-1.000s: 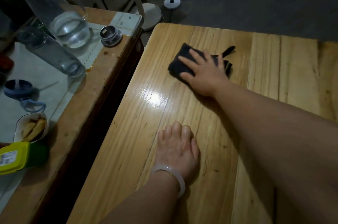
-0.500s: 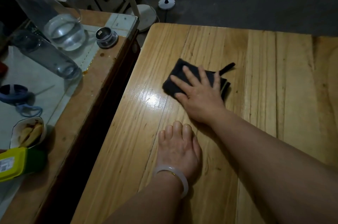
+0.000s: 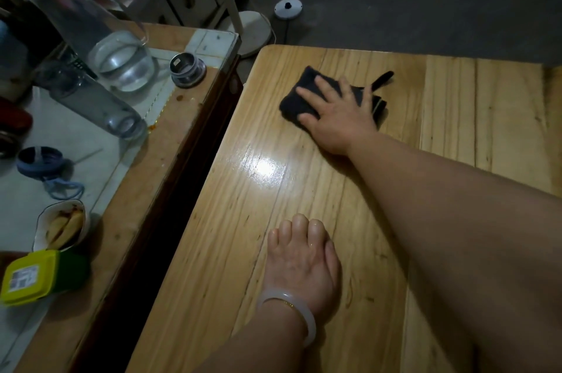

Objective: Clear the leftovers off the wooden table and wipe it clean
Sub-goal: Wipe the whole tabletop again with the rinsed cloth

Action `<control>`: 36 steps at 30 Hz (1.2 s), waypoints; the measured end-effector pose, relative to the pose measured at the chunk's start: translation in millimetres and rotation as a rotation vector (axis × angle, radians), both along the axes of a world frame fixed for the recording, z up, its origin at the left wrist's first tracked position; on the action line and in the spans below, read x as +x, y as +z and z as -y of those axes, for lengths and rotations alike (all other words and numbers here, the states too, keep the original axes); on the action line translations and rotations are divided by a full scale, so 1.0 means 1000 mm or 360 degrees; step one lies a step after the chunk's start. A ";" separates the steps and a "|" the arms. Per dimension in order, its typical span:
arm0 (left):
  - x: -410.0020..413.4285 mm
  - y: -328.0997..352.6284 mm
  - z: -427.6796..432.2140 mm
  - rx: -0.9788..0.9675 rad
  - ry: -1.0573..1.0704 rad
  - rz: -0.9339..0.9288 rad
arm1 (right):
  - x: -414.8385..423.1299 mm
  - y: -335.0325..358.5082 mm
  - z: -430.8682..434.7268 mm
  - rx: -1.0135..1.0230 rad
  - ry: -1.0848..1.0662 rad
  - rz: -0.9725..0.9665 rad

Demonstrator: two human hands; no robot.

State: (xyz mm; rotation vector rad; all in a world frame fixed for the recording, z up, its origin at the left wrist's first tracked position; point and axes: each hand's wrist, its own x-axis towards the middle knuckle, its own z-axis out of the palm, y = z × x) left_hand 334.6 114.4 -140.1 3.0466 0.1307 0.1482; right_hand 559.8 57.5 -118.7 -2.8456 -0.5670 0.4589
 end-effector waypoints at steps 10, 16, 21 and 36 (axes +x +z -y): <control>0.001 0.000 -0.004 0.0034 -0.0010 0.0018 | -0.007 -0.010 0.065 -0.0028 -0.0400 0.0107; 0.001 -0.001 -0.003 0.0048 -0.0002 0.0008 | -0.079 -0.009 0.087 0.0034 -0.0284 0.0126; 0.000 0.001 -0.002 0.0041 0.0006 -0.0022 | -0.161 -0.006 0.104 0.0056 -0.0065 0.0155; -0.002 -0.003 -0.001 0.0033 -0.0025 0.0018 | -0.196 -0.008 0.162 -0.0069 0.0375 0.0136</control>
